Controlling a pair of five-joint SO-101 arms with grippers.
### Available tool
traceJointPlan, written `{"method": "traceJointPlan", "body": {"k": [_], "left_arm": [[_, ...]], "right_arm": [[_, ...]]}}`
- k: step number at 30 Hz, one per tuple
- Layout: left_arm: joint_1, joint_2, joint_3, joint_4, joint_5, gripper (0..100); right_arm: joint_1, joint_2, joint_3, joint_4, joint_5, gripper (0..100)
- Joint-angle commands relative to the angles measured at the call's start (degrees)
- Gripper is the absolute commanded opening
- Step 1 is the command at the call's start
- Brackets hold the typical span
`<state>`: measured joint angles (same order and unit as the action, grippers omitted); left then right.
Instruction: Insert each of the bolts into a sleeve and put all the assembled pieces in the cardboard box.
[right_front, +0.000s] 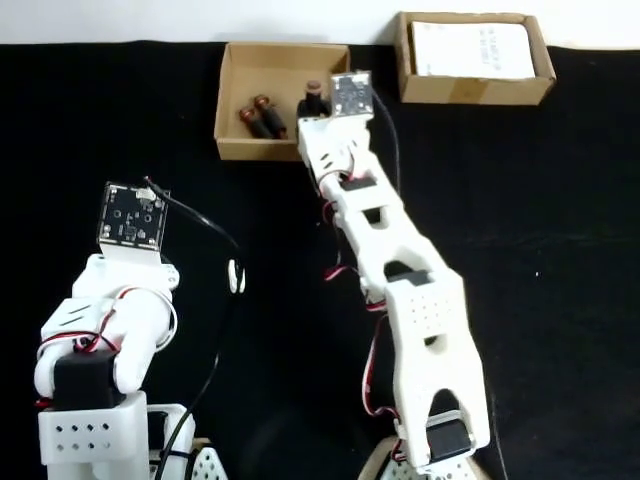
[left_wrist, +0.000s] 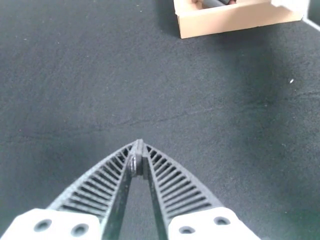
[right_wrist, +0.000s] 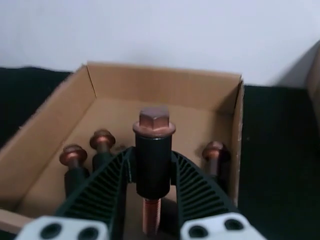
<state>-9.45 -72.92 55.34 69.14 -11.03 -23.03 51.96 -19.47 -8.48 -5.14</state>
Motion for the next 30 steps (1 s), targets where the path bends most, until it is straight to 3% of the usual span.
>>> {"method": "traceJointPlan", "body": {"k": [1,11,18,26,30], "left_arm": [[-0.6,-0.5,-0.3,-0.9,0.0,1],[-0.6,-0.5,-0.3,-0.9,0.0,1],[-0.6,-0.1,-0.3,-1.0,0.0,1],[-0.3,-0.1,-0.3,-1.0,0.0,1],[-0.3,-0.1,-0.3,-1.0,0.0,1]], "right_arm": [[0.7,1.8,-10.1,3.2,-0.1,0.9],[0.7,9.0,-21.9,11.6,-0.1,1.6],[0.3,9.5,-23.4,17.3,-0.1,15.7],[0.1,8.7,-23.5,18.6,-0.1,15.9],[-1.7,4.6,-25.7,27.3,-0.1,15.4]]}}
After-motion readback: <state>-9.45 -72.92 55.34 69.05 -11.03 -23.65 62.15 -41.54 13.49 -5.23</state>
